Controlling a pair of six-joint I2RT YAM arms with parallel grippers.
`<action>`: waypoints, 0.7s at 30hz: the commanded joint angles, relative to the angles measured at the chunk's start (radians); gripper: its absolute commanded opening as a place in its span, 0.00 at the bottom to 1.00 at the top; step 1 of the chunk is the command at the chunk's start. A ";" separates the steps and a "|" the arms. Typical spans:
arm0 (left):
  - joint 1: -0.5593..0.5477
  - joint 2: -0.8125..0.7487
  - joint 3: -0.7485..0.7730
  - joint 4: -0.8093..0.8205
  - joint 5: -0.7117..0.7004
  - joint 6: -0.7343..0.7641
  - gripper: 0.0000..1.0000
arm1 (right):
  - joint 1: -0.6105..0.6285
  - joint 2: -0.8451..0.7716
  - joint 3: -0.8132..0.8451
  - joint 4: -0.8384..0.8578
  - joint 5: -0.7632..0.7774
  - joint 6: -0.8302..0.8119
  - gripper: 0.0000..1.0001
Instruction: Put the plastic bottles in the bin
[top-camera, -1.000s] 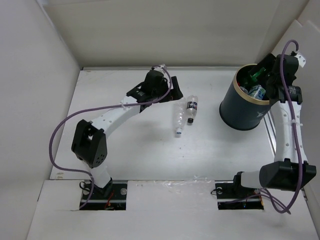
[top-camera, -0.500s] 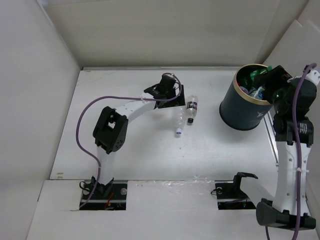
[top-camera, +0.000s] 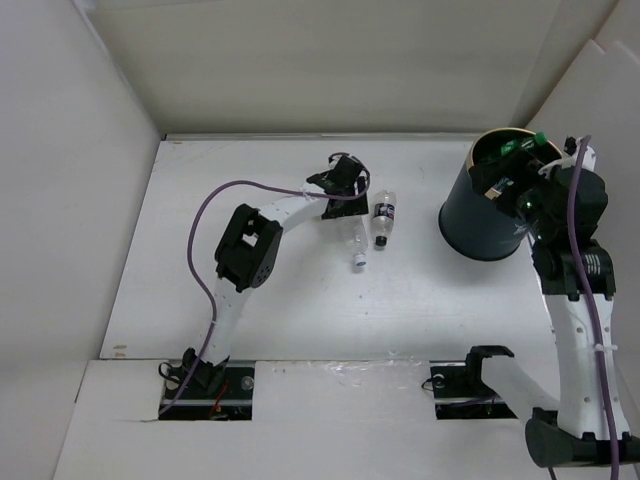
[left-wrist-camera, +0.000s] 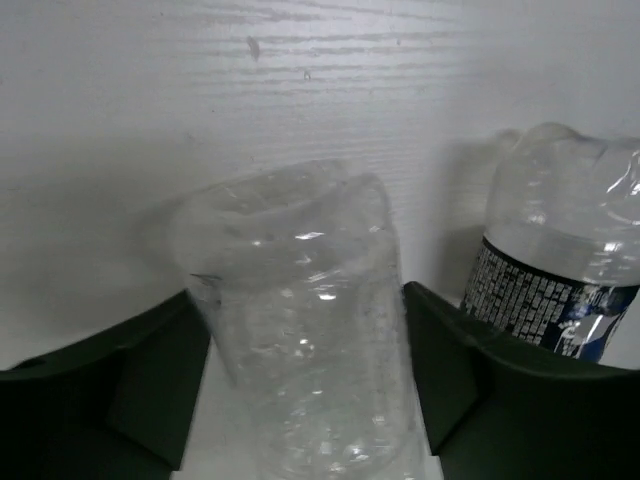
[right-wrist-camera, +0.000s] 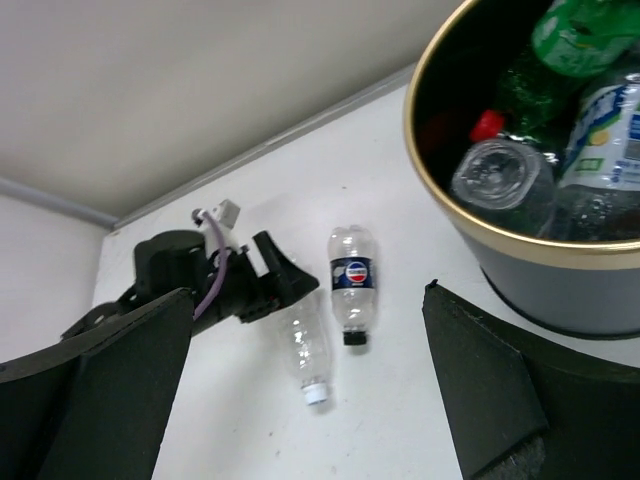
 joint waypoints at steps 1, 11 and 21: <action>-0.005 0.026 0.046 -0.090 -0.094 -0.017 0.71 | 0.044 -0.040 0.019 0.036 -0.015 -0.014 1.00; 0.025 -0.324 -0.246 0.020 -0.158 -0.081 0.00 | 0.278 -0.014 -0.160 0.256 -0.267 -0.093 1.00; 0.035 -0.811 -0.558 0.358 0.295 0.002 0.00 | 0.536 0.185 -0.238 0.527 -0.428 -0.083 1.00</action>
